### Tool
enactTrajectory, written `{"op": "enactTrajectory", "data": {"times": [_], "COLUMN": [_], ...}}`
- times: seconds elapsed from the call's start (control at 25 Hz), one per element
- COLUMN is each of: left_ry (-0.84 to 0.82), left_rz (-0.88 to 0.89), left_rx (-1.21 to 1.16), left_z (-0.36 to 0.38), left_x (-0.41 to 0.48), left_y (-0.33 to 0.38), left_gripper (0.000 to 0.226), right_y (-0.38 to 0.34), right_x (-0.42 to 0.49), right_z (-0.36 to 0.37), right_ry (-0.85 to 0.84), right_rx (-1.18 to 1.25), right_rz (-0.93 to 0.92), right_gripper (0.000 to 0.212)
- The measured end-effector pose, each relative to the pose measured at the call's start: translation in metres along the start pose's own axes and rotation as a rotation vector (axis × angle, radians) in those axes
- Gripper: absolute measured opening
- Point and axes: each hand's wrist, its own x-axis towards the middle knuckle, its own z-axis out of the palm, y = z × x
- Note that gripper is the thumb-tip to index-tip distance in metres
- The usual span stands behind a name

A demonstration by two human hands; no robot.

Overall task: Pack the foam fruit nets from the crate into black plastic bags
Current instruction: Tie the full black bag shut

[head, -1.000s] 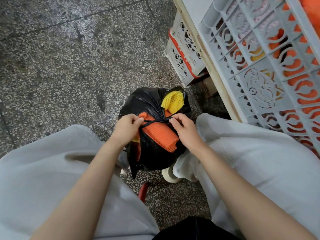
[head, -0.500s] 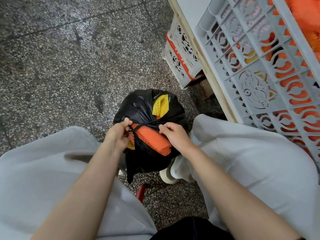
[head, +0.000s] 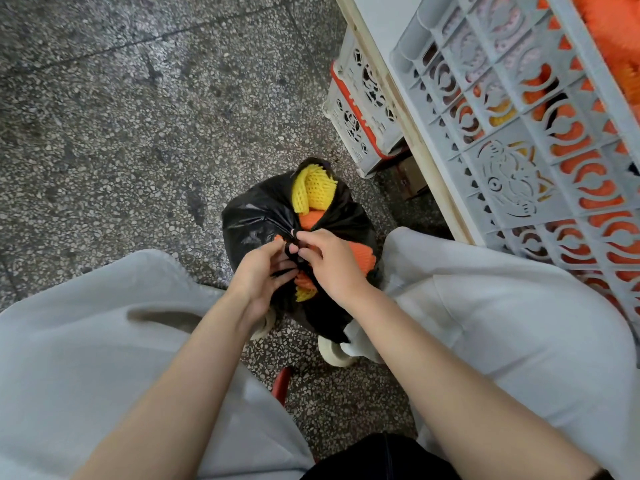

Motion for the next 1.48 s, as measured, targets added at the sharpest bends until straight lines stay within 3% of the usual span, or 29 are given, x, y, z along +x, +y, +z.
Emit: {"op": "enactTrajectory", "data": {"times": [0.24, 0.48, 0.64, 0.76, 0.88, 1.0, 1.24, 1.48], "left_ry": [-0.101, -0.041, 0.098, 0.054, -0.058, -0.056, 0.096, 0.288], "left_rz": [0.067, 0.281, 0.473, 0.584, 0.544, 0.487, 0.479, 0.673], "left_rx": [0.06, 0.527, 0.837, 0.999, 1.006, 0.955, 0.981, 1.157], "left_z": [-0.002, -0.007, -0.011, -0.005, -0.005, -0.004, -0.006, -0.011], "left_x": [0.002, 0.017, 0.016, 0.007, 0.01, 0.015, 0.013, 0.018], "left_y": [0.006, 0.004, 0.003, 0.007, 0.006, 0.005, 0.006, 0.009], "left_gripper": [0.036, 0.014, 0.009, 0.008, 0.014, 0.012, 0.026, 0.019], "right_y": [-0.002, 0.005, 0.005, 0.006, 0.008, 0.01, 0.009, 0.006], "right_x": [0.014, 0.009, 0.005, 0.005, 0.008, 0.01, 0.009, 0.001], "right_z": [-0.009, -0.009, -0.01, -0.015, -0.024, -0.025, -0.018, -0.021], "right_ry": [-0.081, -0.112, -0.149, -0.189, -0.232, -0.243, -0.256, -0.227], "right_rx": [-0.124, -0.139, -0.136, -0.139, -0.071, -0.07, -0.167, -0.227], "right_rz": [0.042, 0.034, 0.02, 0.025, 0.068, 0.086, 0.067, -0.132], "right_gripper": [0.023, 0.018, 0.02, 0.021, 0.017, 0.014, 0.017, 0.009]}}
